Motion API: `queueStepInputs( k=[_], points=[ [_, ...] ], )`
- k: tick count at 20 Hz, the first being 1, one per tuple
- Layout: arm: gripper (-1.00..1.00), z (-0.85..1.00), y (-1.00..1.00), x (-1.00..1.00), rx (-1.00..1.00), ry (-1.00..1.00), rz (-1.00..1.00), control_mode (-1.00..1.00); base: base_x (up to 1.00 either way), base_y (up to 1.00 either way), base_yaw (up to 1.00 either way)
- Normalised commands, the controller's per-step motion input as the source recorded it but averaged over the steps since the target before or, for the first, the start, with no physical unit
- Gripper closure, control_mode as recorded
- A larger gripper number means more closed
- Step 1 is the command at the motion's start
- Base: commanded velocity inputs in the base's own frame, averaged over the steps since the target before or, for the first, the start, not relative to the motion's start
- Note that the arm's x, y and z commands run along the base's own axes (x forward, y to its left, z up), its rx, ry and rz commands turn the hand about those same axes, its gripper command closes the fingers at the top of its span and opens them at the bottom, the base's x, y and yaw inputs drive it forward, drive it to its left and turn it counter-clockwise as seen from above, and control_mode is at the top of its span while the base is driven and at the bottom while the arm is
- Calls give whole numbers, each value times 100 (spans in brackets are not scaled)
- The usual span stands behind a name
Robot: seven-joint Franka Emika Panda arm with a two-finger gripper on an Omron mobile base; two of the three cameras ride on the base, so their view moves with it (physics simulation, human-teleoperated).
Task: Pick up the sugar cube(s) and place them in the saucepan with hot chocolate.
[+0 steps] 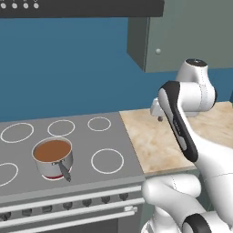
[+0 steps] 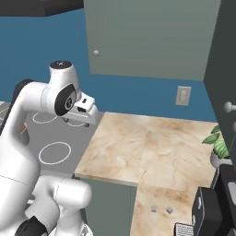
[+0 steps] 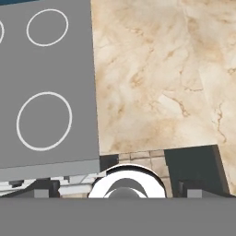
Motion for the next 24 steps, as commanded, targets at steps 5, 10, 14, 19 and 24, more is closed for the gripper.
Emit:
queueStepInputs(
  k=[5, 10, 14, 19, 24],
  points=[
    [-100, 0, 0, 0, 0, 0, 0, 100, 0, 0, 0],
    [-100, 0, 0, 0, 0, 0, 0, 100, 0, 0, 0],
    [-100, 0, 0, 0, 0, 0, 0, 100, 0, 0, 0],
    [-100, 0, 0, 0, 0, 0, 0, 100, 0, 0, 0],
    [-100, 0, 0, 0, 0, 0, 0, 100, -16, -14, -11]
  ],
)
